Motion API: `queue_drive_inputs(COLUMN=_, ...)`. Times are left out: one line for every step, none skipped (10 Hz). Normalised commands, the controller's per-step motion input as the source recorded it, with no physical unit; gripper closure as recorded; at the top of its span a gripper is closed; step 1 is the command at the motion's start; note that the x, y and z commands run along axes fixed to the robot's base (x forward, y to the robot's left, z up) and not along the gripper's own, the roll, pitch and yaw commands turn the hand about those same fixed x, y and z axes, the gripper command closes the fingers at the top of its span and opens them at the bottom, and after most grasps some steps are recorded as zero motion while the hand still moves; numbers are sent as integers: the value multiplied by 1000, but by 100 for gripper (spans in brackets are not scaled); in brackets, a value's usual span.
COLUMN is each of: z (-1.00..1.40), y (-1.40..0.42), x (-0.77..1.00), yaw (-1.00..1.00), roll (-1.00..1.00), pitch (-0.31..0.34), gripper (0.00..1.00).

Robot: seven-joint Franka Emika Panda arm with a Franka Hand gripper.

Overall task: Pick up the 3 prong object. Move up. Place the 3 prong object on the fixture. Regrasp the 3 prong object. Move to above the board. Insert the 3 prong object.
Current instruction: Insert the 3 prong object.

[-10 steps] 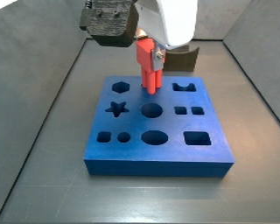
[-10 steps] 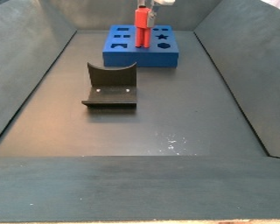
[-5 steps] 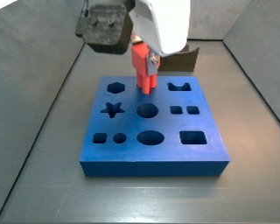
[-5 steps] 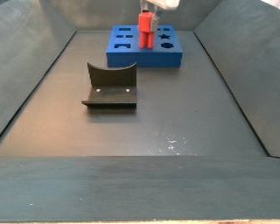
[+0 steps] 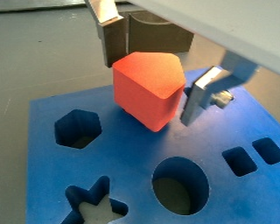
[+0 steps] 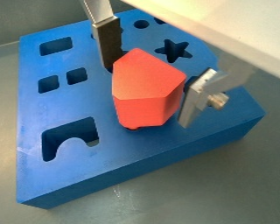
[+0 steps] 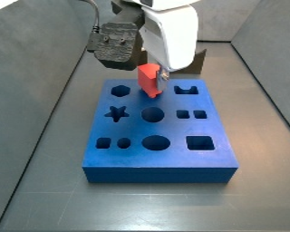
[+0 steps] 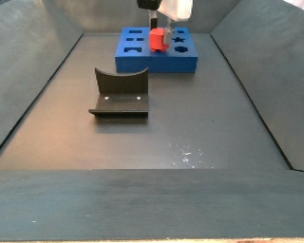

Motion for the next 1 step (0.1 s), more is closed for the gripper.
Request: queue_drive_inputs(z=0, y=0, x=0, yaw=0, roll=0, pitch=0, gripper=0)
